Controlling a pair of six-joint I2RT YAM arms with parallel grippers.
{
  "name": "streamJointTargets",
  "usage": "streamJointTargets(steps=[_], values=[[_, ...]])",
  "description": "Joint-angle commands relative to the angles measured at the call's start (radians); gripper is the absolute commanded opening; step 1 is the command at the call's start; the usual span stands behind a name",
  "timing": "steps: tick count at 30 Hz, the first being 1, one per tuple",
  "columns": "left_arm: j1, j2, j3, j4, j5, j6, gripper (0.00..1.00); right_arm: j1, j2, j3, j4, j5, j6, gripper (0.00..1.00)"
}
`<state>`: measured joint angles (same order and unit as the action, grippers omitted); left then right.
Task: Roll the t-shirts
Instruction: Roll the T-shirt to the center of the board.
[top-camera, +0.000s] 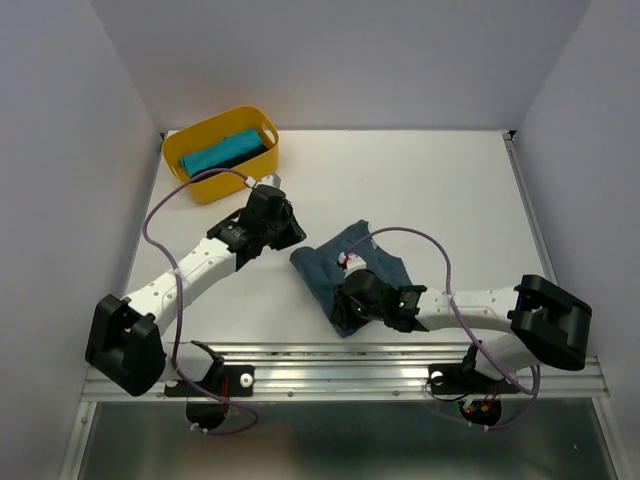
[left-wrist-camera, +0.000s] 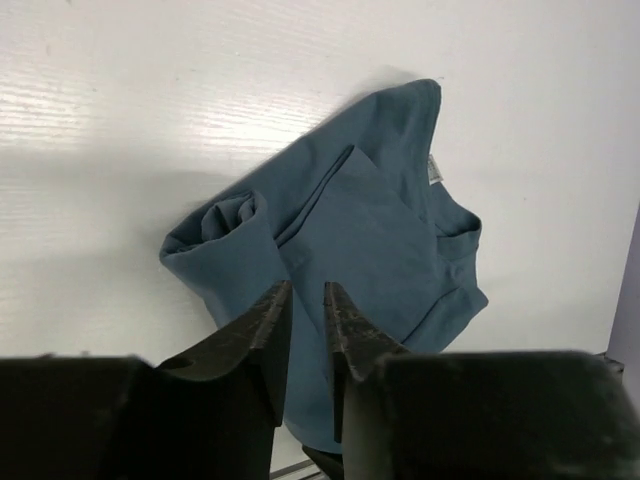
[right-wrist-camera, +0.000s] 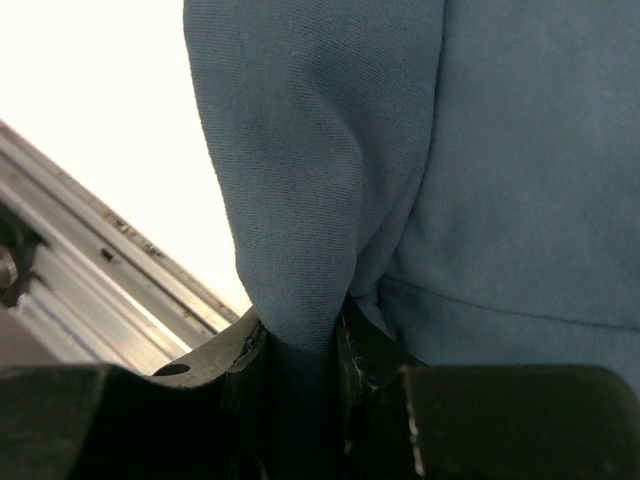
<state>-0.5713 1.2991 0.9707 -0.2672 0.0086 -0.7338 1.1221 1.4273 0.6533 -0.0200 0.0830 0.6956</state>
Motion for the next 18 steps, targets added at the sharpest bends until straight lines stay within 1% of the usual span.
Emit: streamJointTargets(steps=[1,2,3,7,10,11,12,14,18], values=[[-0.015,-0.026,0.002,-0.055,-0.048,0.037,0.23,-0.042,-0.013,-0.041,0.103,-0.192,0.004,0.01],[-0.016,-0.026,-0.003,-0.058,-0.050,0.039,0.18,-0.060,-0.014,-0.059,0.113,-0.209,0.011,0.01],[-0.018,-0.030,-0.012,-0.059,-0.047,0.039,0.16,-0.070,-0.016,-0.069,0.136,-0.241,0.015,0.01],[-0.019,-0.060,-0.059,-0.047,-0.024,0.042,0.15,-0.097,-0.022,-0.105,0.178,-0.294,0.031,0.01],[-0.021,-0.078,-0.079,-0.037,-0.024,0.043,0.33,-0.126,-0.025,-0.133,0.207,-0.330,0.044,0.01],[-0.022,-0.093,-0.095,-0.033,-0.024,0.042,0.42,-0.142,-0.028,-0.141,0.218,-0.341,0.053,0.01],[-0.024,-0.099,-0.101,-0.030,-0.021,0.042,0.46,-0.154,-0.028,-0.147,0.235,-0.359,0.056,0.01],[-0.022,-0.112,-0.113,-0.026,-0.016,0.043,0.50,-0.168,-0.030,-0.164,0.250,-0.377,0.061,0.01],[-0.029,-0.110,-0.121,-0.007,-0.013,0.048,0.49,-0.196,-0.030,-0.198,0.330,-0.449,0.090,0.01]])
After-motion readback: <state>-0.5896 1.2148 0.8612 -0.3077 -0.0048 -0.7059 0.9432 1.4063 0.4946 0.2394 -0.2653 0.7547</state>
